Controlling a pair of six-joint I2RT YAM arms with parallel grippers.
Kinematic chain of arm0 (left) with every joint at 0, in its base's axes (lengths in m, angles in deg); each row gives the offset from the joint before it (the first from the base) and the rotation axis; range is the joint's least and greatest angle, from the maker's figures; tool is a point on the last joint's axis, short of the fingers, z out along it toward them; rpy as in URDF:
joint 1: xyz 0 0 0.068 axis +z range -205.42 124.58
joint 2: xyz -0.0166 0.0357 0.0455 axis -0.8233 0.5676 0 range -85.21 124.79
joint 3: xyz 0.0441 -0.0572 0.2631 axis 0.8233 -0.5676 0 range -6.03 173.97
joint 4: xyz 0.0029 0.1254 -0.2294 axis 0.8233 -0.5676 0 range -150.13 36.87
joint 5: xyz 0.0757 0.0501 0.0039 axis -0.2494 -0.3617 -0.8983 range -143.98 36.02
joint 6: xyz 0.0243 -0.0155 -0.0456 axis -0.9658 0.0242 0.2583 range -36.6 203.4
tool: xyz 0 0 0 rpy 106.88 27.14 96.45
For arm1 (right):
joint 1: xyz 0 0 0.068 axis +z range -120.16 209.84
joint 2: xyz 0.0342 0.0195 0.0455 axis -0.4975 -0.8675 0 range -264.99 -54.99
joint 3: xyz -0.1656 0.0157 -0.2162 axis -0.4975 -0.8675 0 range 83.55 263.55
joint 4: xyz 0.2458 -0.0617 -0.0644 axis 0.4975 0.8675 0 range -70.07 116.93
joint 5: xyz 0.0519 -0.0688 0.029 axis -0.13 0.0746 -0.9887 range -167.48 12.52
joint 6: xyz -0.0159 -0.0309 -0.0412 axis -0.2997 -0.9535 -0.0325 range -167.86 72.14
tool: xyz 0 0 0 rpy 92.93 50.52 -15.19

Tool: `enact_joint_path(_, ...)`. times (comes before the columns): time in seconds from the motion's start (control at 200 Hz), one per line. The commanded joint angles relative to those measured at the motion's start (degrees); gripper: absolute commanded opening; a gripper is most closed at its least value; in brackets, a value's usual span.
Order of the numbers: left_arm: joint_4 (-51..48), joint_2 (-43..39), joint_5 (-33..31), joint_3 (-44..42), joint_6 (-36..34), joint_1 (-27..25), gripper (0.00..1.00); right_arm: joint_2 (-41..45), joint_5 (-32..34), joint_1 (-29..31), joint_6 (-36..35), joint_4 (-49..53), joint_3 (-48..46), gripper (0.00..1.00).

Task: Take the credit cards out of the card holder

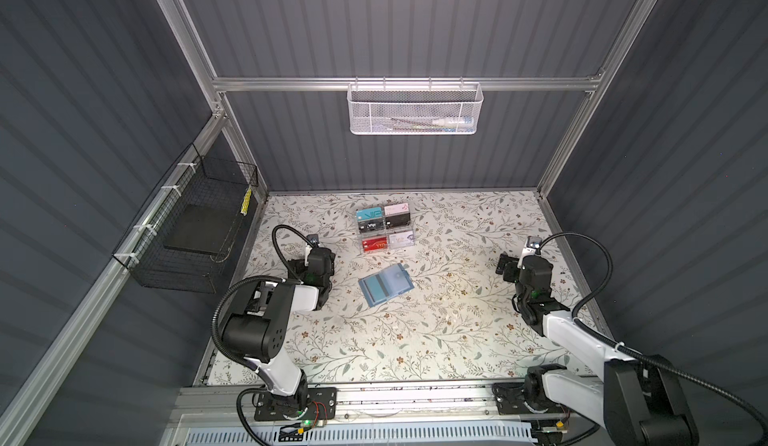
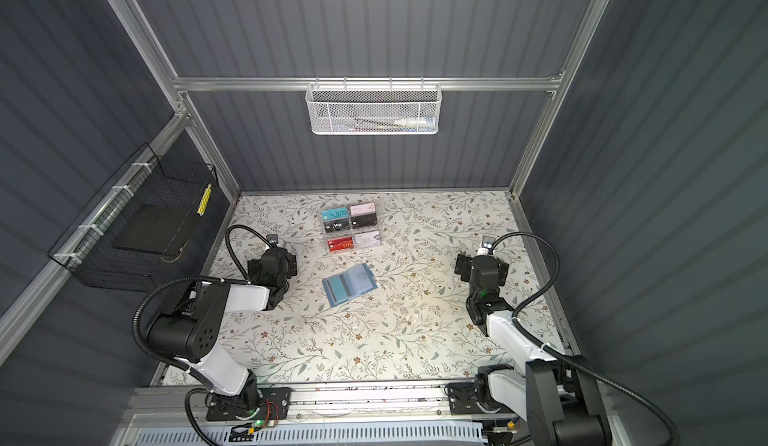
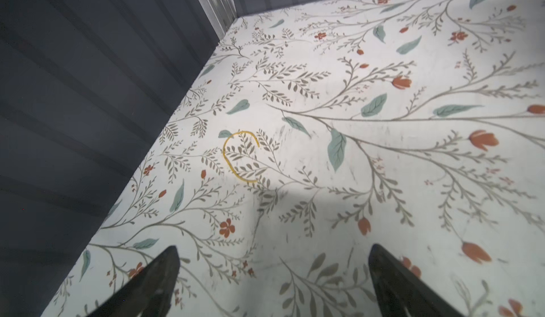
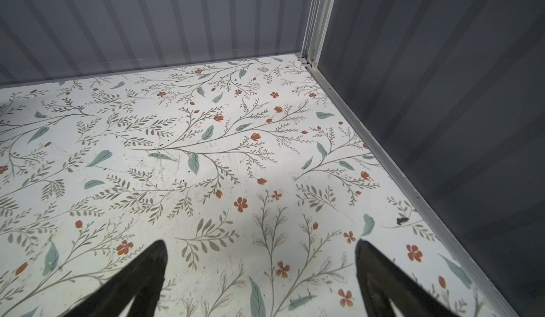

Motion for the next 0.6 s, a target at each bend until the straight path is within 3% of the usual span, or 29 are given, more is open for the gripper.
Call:
enact_joint_path(0.0, 10.5, 1.9, -0.5, -1.6, -1.9, 0.6, 1.00, -3.0, 0.1, -0.4, -4.3, -17.8, -2.9, 0.99)
enact_joint_path(0.13, 11.9, 1.2, 0.1, -2.8, -1.3, 0.9, 1.00, -9.3, -2.1, -0.5, -6.5, -27.0, -4.8, 0.99)
enact_joint_path(0.235, 11.4, 0.9, 4.8, -2.9, -1.5, 1.9, 1.00, -15.4, -3.0, -0.4, -7.8, -35.3, -5.8, 0.99)
enact_joint_path(0.31, 13.9, 0.4, 9.3, -4.8, -2.1, 2.6, 1.00, -12.8, -3.5, -0.7, -6.4, -28.1, -4.6, 0.99)
enact_joint_path(0.37, 17.9, 0.7, 14.1, -8.3, -1.6, 3.7, 1.00, -14.1, -4.4, -1.4, -6.3, -31.5, -5.1, 0.99)
enact_joint_path(0.415, 28.2, 3.8, 12.9, -9.9, -3.8, 4.0, 1.00, -14.7, -4.8, -2.2, -5.5, -33.0, -5.7, 0.99)
enact_joint_path(0.475, 17.0, 1.3, 12.7, -7.4, -0.9, 4.0, 1.00, -15.0, -6.5, -5.3, -0.9, -31.8, -6.4, 0.99)
enact_joint_path(0.525, 23.6, 3.1, 12.0, -8.4, -2.5, 4.1, 1.00, -19.3, -7.3, -6.7, -0.8, -40.7, -7.4, 0.99)
enact_joint_path(0.595, 18.8, 1.7, 11.9, -7.7, -1.0, 4.1, 1.00, -15.0, -8.3, -7.1, 0.9, -29.0, -5.3, 0.99)
